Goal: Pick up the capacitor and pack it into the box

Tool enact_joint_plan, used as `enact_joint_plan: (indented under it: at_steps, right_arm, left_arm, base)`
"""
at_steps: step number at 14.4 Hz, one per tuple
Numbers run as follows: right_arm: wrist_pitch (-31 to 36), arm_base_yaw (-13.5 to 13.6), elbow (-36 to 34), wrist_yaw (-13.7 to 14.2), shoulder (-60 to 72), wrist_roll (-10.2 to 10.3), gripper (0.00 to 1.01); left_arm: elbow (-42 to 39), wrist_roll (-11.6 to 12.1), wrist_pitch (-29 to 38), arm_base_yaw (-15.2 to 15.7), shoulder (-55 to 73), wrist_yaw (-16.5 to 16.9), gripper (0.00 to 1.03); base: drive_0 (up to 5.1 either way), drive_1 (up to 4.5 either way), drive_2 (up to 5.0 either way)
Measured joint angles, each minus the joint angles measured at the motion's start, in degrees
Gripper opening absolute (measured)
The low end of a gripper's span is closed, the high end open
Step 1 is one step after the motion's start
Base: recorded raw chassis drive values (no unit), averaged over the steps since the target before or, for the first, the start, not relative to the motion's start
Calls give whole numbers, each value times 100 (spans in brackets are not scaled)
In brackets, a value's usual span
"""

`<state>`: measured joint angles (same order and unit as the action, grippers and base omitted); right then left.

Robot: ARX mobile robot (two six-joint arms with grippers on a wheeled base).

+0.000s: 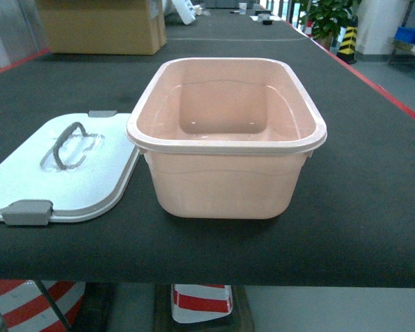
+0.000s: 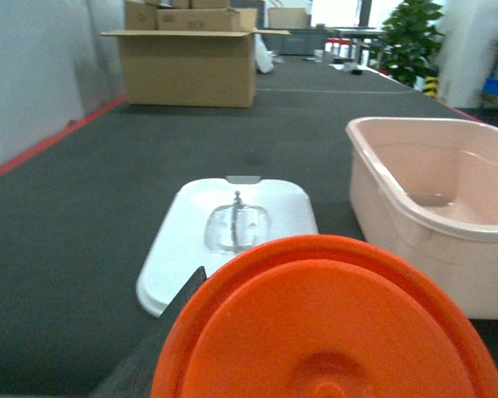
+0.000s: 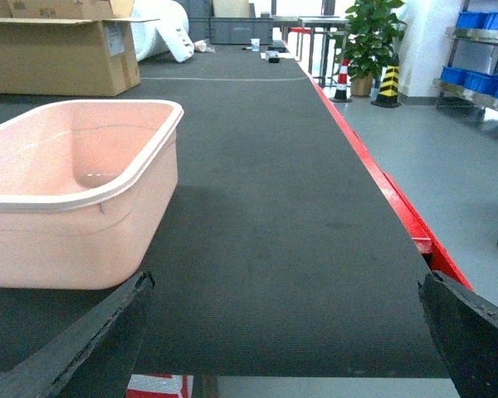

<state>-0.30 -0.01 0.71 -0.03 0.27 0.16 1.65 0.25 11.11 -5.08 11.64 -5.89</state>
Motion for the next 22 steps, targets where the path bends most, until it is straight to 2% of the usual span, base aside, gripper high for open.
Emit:
enact_joint_plan:
  at_steps: [2,4,7,11,12,15,16,21,22]
  right_arm:
    - [-2,0,0,2,0,-2,98]
    - [2,0,0,2,0,-2,98]
    - [0,0,0,2,0,-2,98]
    - [0,0,0,2,0,-2,98]
    - [0,0,0,2,0,-2,98]
    - [2,0,0,0,0,-2,98]
    - [0,0,0,2,0,-2,98]
    - [0,0,0,2,0,-2,98]
    - [0,0,0,2,0,-2,98]
  left_arm:
    - [535,0,1873,-643,2238,-179,43]
    - [1768,-9,3115,-1180,4188,-363,43]
    - [3609,94,3359,-1919,6857,-667,43]
    - [4437,133,3560,-2076,7965,-756,43]
    - [4800,131,3768,-2098,8452,-828,56]
    - [4833,131,3764,-2087,8566,-879,92]
    - [4833,133,3768,-2068,8546,-892,100]
    - [4828,116,3604,-2050,8505,-951,98]
    - [4478,11,3449,-1930,8220,-968,98]
  base:
    - [0,0,0]
    - [0,0,0]
    - [0,0,0]
    - [0,0,0]
    - [0,0,0]
    - [0,0,0]
    - [0,0,0]
    - [0,0,0]
    - [0,0,0]
